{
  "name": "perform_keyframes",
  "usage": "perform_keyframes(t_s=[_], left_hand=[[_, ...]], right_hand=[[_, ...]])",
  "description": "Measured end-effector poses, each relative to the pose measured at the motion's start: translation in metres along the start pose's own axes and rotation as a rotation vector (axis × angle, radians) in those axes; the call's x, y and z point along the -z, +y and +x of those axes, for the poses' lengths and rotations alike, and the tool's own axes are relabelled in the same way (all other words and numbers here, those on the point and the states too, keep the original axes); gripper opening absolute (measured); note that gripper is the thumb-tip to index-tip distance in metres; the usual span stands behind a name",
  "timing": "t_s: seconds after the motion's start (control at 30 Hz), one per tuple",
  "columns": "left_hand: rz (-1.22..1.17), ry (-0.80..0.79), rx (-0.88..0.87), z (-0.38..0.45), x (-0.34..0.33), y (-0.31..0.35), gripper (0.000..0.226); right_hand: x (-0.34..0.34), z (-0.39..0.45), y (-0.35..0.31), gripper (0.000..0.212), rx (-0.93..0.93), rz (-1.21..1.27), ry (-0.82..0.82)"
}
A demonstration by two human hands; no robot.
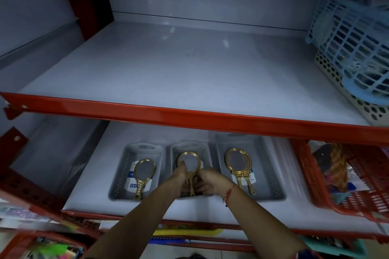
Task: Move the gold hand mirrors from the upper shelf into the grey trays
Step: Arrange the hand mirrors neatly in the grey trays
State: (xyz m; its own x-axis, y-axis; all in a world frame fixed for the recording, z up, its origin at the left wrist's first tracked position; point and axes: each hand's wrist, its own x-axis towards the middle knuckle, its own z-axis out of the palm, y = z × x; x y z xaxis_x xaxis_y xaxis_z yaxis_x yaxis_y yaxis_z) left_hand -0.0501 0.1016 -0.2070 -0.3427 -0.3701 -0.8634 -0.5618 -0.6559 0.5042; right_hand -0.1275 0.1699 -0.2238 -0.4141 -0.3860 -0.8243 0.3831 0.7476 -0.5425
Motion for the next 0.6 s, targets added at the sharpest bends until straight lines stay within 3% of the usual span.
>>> perform_keyframes(t_s=[0.3, 0.43, 0.5, 0.6], left_hand=[[0.105, -0.042, -0.005, 0.011, 0.006, -0.002, 0.087], [0.106, -0.043, 0.003, 0.011, 0.008, -0.002, 0.086], [0.119, 0.021, -0.044, 0.006, 0.005, 0.000, 0.079], [0.246, 0.223, -0.259, -0.001, -0.004, 0.003, 0.065]], right_hand=[[-0.002, 0.003, 0.004, 0.024, -0.012, -0.083, -0.078], [-0.003, 0.005, 0.004, 0.024, -0.006, -0.127, -0.072], [0.002, 0.002, 0.001, 0.024, 0.025, -0.158, -0.060], [0.023, -0.011, -0.009, 0.029, 0.098, -0.174, -0.028]])
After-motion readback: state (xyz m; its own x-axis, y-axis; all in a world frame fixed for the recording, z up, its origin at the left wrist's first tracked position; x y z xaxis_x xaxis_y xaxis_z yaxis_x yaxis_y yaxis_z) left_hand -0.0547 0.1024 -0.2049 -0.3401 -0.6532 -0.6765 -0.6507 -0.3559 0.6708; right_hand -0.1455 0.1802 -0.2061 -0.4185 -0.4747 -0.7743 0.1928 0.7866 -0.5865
